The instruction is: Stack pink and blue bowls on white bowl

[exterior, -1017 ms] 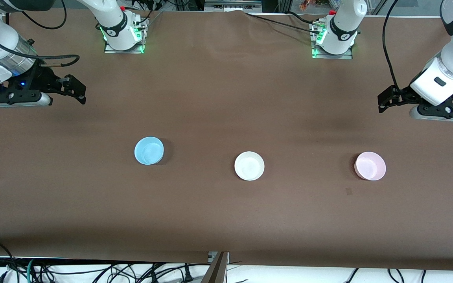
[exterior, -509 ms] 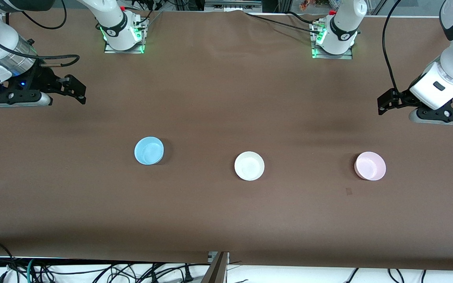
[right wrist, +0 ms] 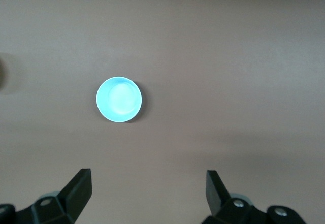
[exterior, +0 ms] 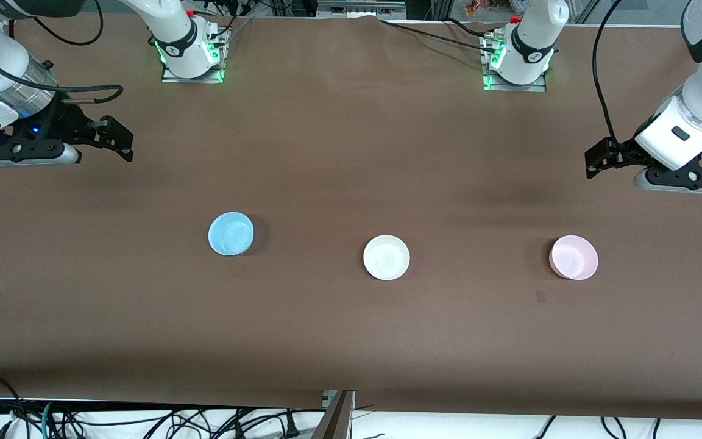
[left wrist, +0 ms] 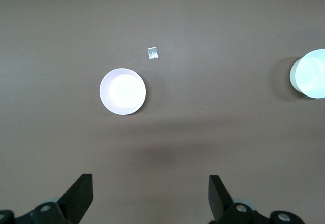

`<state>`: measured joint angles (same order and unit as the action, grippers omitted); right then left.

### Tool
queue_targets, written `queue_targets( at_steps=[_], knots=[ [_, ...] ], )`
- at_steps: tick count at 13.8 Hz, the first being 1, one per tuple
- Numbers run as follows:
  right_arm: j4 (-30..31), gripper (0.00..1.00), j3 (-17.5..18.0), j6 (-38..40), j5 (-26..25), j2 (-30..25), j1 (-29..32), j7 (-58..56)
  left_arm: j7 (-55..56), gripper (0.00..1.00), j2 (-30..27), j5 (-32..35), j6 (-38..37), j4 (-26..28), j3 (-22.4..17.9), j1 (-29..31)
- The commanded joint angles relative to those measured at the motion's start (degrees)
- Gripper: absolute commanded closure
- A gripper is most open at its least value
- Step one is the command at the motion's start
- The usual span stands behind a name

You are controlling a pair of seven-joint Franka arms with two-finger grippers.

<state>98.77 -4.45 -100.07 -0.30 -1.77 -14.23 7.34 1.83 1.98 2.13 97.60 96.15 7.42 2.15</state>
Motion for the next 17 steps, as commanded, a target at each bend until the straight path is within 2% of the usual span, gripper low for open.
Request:
queue_targets(
  at_steps=[1, 13, 17],
  knots=[
    [-1.2, 0.01, 0.4, 1.0, 0.9, 0.4, 0.7, -0.8, -0.3, 0.0, 0.8, 1.0, -1.4, -1.8, -0.1, -0.1],
    [-1.2, 0.01, 0.4, 1.0, 0.9, 0.4, 0.7, -0.8, -0.3, 0.0, 1.1, 1.0, -1.4, -1.8, -0.6, 0.4],
    [-1.2, 0.01, 0.4, 1.0, 0.9, 0.4, 0.7, -0.8, -0.3, 0.0, 5.2, 1.9, -1.4, -1.5, -0.8, 1.5]
  ],
)
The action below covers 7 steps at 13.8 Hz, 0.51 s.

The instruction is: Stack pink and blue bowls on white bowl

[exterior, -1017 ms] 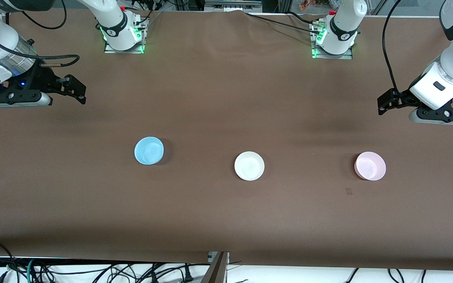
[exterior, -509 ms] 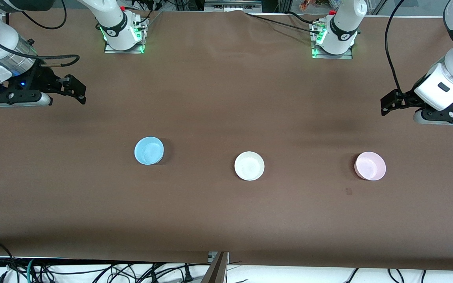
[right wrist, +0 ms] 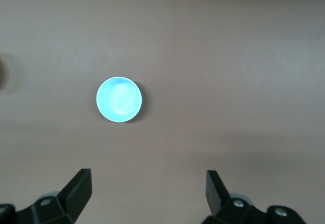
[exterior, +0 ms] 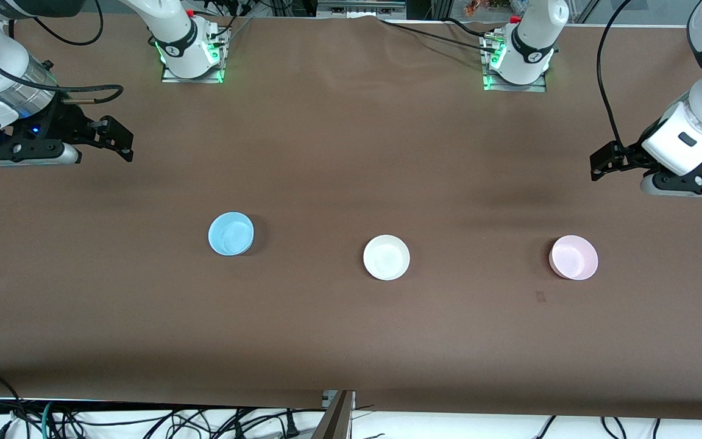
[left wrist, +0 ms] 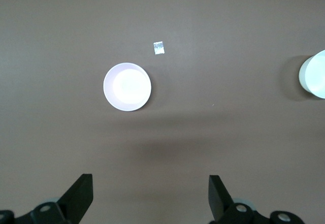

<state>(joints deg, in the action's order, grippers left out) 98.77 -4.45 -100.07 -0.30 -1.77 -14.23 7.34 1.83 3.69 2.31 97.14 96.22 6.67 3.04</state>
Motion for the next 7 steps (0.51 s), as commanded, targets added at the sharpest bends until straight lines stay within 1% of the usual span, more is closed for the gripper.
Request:
queue_targets(
  at_steps=[1, 3, 5, 7],
  knots=[
    [-1.2, 0.01, 0.4, 1.0, 0.9, 0.4, 0.7, -0.8, -0.7, 0.0, 4.8, 4.3, -0.9, -1.6, -0.1, 0.8],
    [-1.2, 0.01, 0.4, 1.0, 0.9, 0.4, 0.7, -0.8, -1.9, 0.0, 7.7, 5.7, 0.2, -2.0, -0.2, 3.2],
    [-1.2, 0.01, 0.3, 1.0, 0.9, 0.4, 0.7, -0.8, -2.2, 0.0, 13.8, 5.7, 6.0, -3.6, -0.1, 6.2],
    [-1.2, 0.01, 0.4, 1.0, 0.9, 0.4, 0.7, -0.8, -5.5, 0.0, 18.5, 5.7, 10.7, -4.8, -0.1, 8.2]
  ],
)
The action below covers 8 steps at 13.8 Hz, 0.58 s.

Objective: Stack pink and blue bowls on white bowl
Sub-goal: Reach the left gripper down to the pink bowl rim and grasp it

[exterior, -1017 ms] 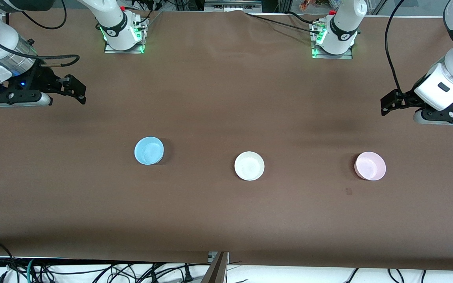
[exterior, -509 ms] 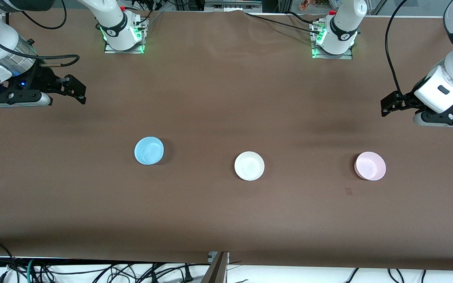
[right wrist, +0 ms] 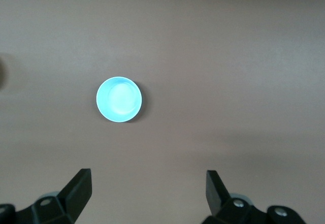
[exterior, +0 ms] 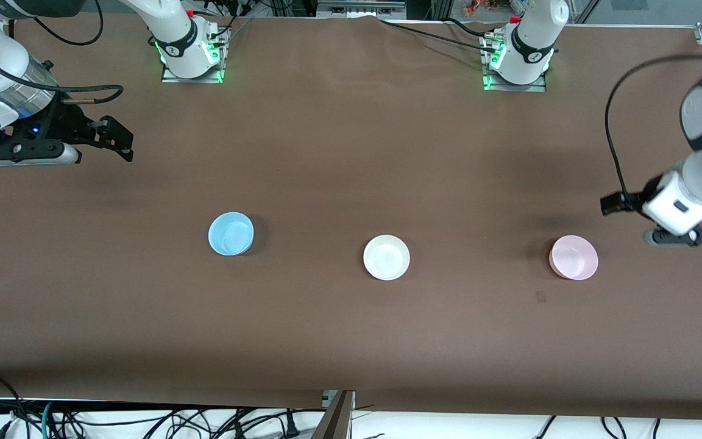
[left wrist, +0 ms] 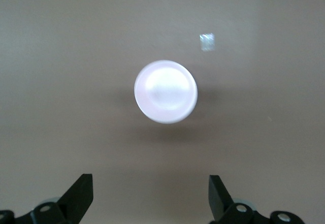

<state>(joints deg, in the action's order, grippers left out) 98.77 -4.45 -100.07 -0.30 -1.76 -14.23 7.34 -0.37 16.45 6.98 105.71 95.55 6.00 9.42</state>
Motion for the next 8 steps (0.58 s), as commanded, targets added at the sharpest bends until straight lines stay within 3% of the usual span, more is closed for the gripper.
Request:
queue_targets(
  at_steps=[1, 8],
  knots=[
    [-1.2, 0.01, 0.3, 1.0, 0.9, 0.4, 0.7, -0.8, -5.4, 0.0, 8.7, 0.9, 4.1, -4.7, 0.5, 2.3],
    [-1.2, 0.01, 0.4, 0.9, 0.9, 0.4, 0.8, -0.8, -7.1, 0.0, 23.4, 0.9, 18.5, -5.7, 0.5, 4.5]
  ],
)
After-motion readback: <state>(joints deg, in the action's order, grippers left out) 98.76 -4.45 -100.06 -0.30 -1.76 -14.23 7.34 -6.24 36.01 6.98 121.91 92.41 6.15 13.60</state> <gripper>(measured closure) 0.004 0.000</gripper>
